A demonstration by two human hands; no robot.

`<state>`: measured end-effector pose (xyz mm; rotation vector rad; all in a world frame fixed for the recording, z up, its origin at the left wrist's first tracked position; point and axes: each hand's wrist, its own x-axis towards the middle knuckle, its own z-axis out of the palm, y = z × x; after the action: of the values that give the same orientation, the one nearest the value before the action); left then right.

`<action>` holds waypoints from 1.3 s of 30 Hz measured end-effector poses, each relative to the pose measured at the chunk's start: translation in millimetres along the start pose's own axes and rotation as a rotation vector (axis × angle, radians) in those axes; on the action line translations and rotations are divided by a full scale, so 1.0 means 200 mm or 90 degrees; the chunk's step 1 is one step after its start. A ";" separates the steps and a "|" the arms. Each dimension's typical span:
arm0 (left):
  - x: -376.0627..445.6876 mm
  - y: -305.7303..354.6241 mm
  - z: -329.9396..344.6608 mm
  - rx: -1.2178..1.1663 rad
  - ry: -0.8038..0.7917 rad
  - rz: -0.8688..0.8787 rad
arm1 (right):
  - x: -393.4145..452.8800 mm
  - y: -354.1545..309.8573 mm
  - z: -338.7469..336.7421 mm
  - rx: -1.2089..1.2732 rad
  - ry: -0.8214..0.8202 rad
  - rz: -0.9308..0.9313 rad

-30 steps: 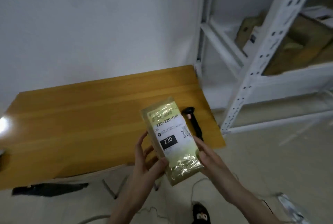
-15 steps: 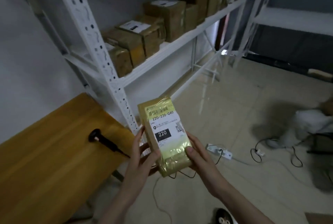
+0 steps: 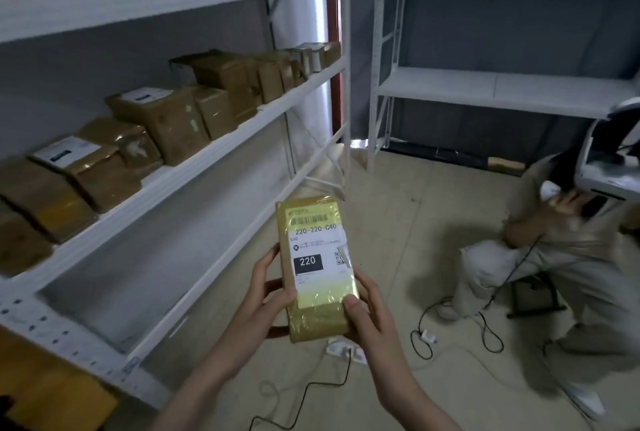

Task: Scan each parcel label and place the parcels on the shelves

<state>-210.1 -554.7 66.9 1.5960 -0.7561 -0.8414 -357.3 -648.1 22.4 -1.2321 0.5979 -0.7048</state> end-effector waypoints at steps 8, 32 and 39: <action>0.52 0.21 0.43 -0.016 -0.040 0.032 | 0.43 -0.29 -0.44 -0.005 0.047 -0.019; 2.54 1.05 0.59 0.012 -0.062 0.177 | 2.48 -1.03 -0.82 -0.038 0.068 -0.113; 3.09 1.29 0.60 0.022 -0.051 0.186 | 3.06 -1.20 -0.92 -0.103 -0.026 -0.165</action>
<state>14.3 -1176.3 229.9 1.4443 -1.0365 -0.6846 -132.9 -1270.5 191.9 -1.4889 0.4726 -0.8571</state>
